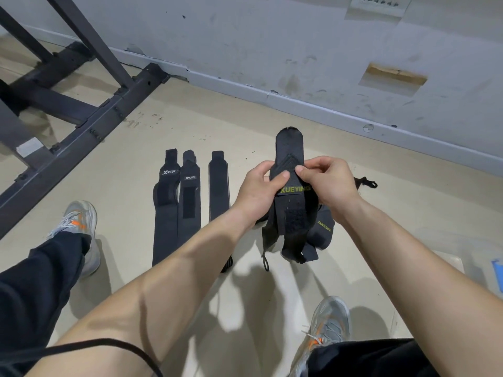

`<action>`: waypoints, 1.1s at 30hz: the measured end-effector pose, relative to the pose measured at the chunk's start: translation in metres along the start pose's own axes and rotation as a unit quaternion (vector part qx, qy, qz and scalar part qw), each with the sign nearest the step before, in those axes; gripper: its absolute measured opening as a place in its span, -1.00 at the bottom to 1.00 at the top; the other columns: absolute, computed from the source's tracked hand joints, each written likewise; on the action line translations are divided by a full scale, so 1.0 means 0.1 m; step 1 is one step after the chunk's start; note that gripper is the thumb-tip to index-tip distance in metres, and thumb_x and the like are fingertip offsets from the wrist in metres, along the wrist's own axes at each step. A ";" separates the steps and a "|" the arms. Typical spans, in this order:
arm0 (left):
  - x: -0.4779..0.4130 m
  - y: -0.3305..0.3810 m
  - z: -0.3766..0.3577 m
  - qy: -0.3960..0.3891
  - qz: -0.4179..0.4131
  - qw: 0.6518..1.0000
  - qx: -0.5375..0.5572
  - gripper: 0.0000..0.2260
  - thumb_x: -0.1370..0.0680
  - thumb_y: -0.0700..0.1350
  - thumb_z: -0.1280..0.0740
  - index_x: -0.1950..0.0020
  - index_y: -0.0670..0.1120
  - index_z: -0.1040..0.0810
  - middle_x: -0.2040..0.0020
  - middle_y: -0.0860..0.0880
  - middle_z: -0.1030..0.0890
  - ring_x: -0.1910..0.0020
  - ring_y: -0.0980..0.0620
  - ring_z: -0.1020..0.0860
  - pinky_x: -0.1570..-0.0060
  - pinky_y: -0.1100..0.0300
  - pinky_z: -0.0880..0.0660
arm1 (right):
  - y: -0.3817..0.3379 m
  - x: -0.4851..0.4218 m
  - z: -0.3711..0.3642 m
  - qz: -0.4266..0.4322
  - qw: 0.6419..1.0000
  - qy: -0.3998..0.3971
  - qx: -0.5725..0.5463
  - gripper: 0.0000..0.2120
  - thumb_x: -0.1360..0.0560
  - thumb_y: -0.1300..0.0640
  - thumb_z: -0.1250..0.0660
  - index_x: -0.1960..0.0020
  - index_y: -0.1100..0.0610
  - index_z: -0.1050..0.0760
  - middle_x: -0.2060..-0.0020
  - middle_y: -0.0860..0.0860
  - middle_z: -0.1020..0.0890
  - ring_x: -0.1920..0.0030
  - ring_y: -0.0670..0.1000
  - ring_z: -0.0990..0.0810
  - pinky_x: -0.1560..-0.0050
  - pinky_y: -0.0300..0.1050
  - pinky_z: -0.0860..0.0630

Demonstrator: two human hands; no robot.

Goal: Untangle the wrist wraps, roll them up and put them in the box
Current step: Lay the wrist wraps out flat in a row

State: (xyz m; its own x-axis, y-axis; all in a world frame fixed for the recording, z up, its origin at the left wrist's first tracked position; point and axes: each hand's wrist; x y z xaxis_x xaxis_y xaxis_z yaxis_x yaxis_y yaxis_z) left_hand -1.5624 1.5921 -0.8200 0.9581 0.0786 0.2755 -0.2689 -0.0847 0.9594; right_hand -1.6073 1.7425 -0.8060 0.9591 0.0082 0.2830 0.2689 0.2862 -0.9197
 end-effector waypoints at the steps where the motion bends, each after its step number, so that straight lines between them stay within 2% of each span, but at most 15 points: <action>1: 0.00 -0.02 0.01 0.011 -0.007 1.000 -0.016 -0.86 -0.67 -0.12 -0.33 -0.18 -0.12 -0.62 0.02 -0.14 -0.74 0.05 -0.10 -0.71 -0.03 -0.02 -0.64 | 0.01 0.01 -0.04 0.000 1.000 0.008 0.023 -0.79 -0.45 -0.02 -0.55 0.04 0.03 -0.58 0.25 -0.04 -0.58 0.23 0.01 -0.58 0.16 -0.09 -0.46; 3: 0.01 -0.03 0.04 0.033 -0.009 0.999 -0.028 -0.80 -0.66 -0.03 -0.31 -0.13 -0.11 -0.65 -0.03 -0.16 -0.74 -0.06 -0.18 -0.70 -0.19 -0.18 -0.60 | 0.02 0.08 -0.14 0.006 0.998 -0.001 0.069 -0.69 -0.43 -0.20 -0.48 0.00 -0.03 -0.51 0.16 -0.06 -0.57 0.17 -0.03 -0.58 0.12 -0.08 -0.47; 5: 0.01 -0.04 0.10 0.038 0.009 0.999 -0.012 -0.76 -0.68 -0.01 -0.28 -0.12 -0.13 -0.65 -0.06 -0.15 -0.74 -0.11 -0.18 -0.69 -0.24 -0.20 -0.57 | 0.05 0.17 -0.24 0.025 0.996 -0.065 0.058 -0.60 -0.43 -0.34 -0.34 -0.08 -0.08 -0.56 -0.01 -0.06 -0.67 -0.01 -0.03 -0.66 -0.11 0.01 -0.56; 6: 0.00 -0.05 0.14 0.043 0.016 0.999 0.000 -0.74 -0.69 -0.01 -0.25 -0.14 -0.15 -0.65 -0.07 -0.15 -0.73 -0.12 -0.17 -0.69 -0.27 -0.19 -0.56 | 0.08 0.22 -0.29 0.028 0.993 -0.108 0.030 -0.60 -0.47 -0.33 -0.31 -0.13 -0.08 -0.59 -0.05 -0.08 -0.70 -0.08 -0.04 -0.68 -0.22 0.07 -0.56; 8: -0.04 -0.04 0.24 0.077 0.024 0.996 0.043 -0.71 -0.70 0.00 -0.22 -0.17 -0.17 -0.62 -0.10 -0.17 -0.72 -0.16 -0.19 -0.67 -0.30 -0.20 -0.54 | 0.18 0.30 -0.39 0.022 0.983 -0.185 0.000 -0.67 -0.57 -0.19 -0.32 -0.19 -0.02 -0.63 -0.06 -0.07 -0.74 -0.12 -0.03 -0.70 -0.30 0.12 -0.55; 10: -0.11 -0.04 0.39 0.146 0.046 0.982 0.110 -0.73 -0.72 0.00 -0.20 -0.14 -0.15 -0.61 -0.07 -0.17 -0.71 -0.13 -0.19 -0.67 -0.29 -0.21 -0.55 | 0.28 0.34 -0.49 0.008 0.976 -0.219 0.006 -0.78 -0.62 -0.02 -0.35 -0.16 0.06 -0.65 -0.04 -0.03 -0.75 -0.10 0.00 -0.71 -0.26 0.12 -0.59; 12: -0.18 -0.04 0.58 0.203 0.076 0.962 0.165 -0.74 -0.74 0.01 -0.18 -0.15 -0.11 -0.60 -0.06 -0.12 -0.71 -0.09 -0.13 -0.68 -0.24 -0.15 -0.59 | 0.36 0.39 -0.59 -0.012 0.969 -0.247 -0.003 -0.86 -0.64 0.07 -0.35 -0.12 0.07 -0.64 -0.02 -0.03 -0.75 -0.05 -0.03 -0.72 -0.12 -0.06 -0.64; 14: -0.26 -0.10 0.79 0.237 0.091 0.946 0.199 -0.70 -0.72 0.05 -0.20 -0.32 -0.09 -0.57 -0.16 -0.11 -0.70 -0.12 -0.11 -0.69 -0.21 -0.11 -0.61 | 0.43 0.45 -0.66 -0.038 0.957 -0.287 -0.011 -0.87 -0.64 0.11 -0.35 -0.15 0.09 -0.62 -0.05 -0.02 -0.74 -0.05 -0.04 -0.71 -0.04 -0.20 -0.59; 17: -0.41 -0.34 1.04 0.284 0.111 0.932 0.195 -0.56 -0.66 0.18 -0.26 -0.46 -0.02 -0.48 -0.29 -0.06 -0.64 -0.19 -0.09 -0.66 -0.21 -0.09 -0.61 | 0.65 0.56 -0.74 -0.047 0.939 -0.339 0.015 -0.80 -0.61 0.19 -0.37 -0.23 0.09 -0.59 -0.14 0.01 -0.72 -0.17 0.00 -0.68 -0.20 -0.11 -0.58; 20: -0.57 -0.75 1.21 0.298 0.145 0.932 0.147 -0.26 -0.39 0.39 -0.29 -0.50 0.08 -0.43 -0.43 0.02 -0.53 -0.35 -0.07 -0.55 -0.34 -0.12 -0.52 | 0.88 0.61 -0.83 -0.090 0.925 -0.365 0.052 -0.74 -0.57 0.27 -0.39 -0.22 0.07 -0.61 -0.10 0.00 -0.73 -0.13 0.01 -0.69 -0.22 -0.07 -0.60; 21: -0.63 -0.90 1.26 0.298 0.148 0.934 0.133 -0.23 -0.36 0.40 -0.29 -0.51 0.08 -0.42 -0.44 0.03 -0.53 -0.37 -0.07 -0.54 -0.36 -0.12 -0.50 | 0.96 0.61 -0.86 -0.115 0.920 -0.370 0.059 -0.75 -0.57 0.25 -0.40 -0.22 0.08 -0.62 -0.08 0.00 -0.74 -0.11 0.02 -0.70 -0.20 -0.07 -0.60; 25: -0.86 -0.96 1.43 0.313 0.159 0.927 0.129 -0.51 -0.63 0.18 -0.27 -0.51 -0.01 -0.43 -0.33 -0.04 -0.61 -0.26 -0.07 -0.61 -0.28 -0.05 -0.57 | 1.27 0.58 -0.94 -0.210 0.888 -0.403 0.071 -0.80 -0.61 0.14 -0.37 -0.23 0.07 -0.62 -0.08 -0.04 -0.74 -0.07 -0.02 -0.72 -0.04 -0.22 -0.59; 29: -1.31 -0.93 1.57 0.308 0.175 0.924 0.144 -0.84 -0.73 -0.14 -0.18 -0.23 -0.13 -0.51 -0.06 -0.06 -0.64 0.05 -0.02 -0.64 0.02 0.07 -0.63 | 1.51 0.38 -1.00 -0.252 0.899 -0.353 0.064 -0.75 -0.57 0.29 -0.26 -0.20 0.11 -0.58 -0.08 0.07 -0.72 -0.10 0.09 -0.70 -0.24 0.03 -0.59; 31: -1.56 -0.92 1.56 0.279 0.180 0.932 0.145 -0.85 -0.71 -0.24 -0.16 -0.19 -0.13 -0.51 -0.06 -0.08 -0.64 0.11 -0.01 -0.63 0.02 0.03 -0.64 | 1.59 0.18 -1.09 -0.259 0.910 -0.320 0.046 -0.72 -0.54 0.32 -0.23 -0.19 0.10 -0.54 -0.08 0.11 -0.71 -0.09 0.13 -0.69 -0.27 0.11 -0.57; 33: -1.83 -0.93 1.53 0.257 0.166 0.945 0.112 -0.83 -0.71 -0.22 -0.17 -0.23 -0.11 -0.53 -0.07 -0.09 -0.66 0.06 -0.04 -0.65 -0.05 -0.01 -0.66 | 1.64 -0.04 -1.21 -0.279 0.915 -0.291 0.015 -0.71 -0.53 0.34 -0.22 -0.17 0.10 -0.52 -0.06 0.12 -0.70 -0.06 0.16 -0.69 -0.22 0.11 -0.60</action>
State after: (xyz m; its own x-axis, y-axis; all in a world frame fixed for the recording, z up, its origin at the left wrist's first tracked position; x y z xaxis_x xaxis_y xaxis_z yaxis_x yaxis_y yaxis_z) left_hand -1.6977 1.4337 -0.9687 0.6338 0.4788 0.6075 -0.4633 -0.3939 0.7938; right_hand -1.5561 1.6730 -0.9910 0.4614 0.3593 0.8112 0.6916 0.4271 -0.5825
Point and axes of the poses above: each hand's wrist, its own x-axis away from the middle knuckle, its own z-axis out of the back of the hand, y = z × x
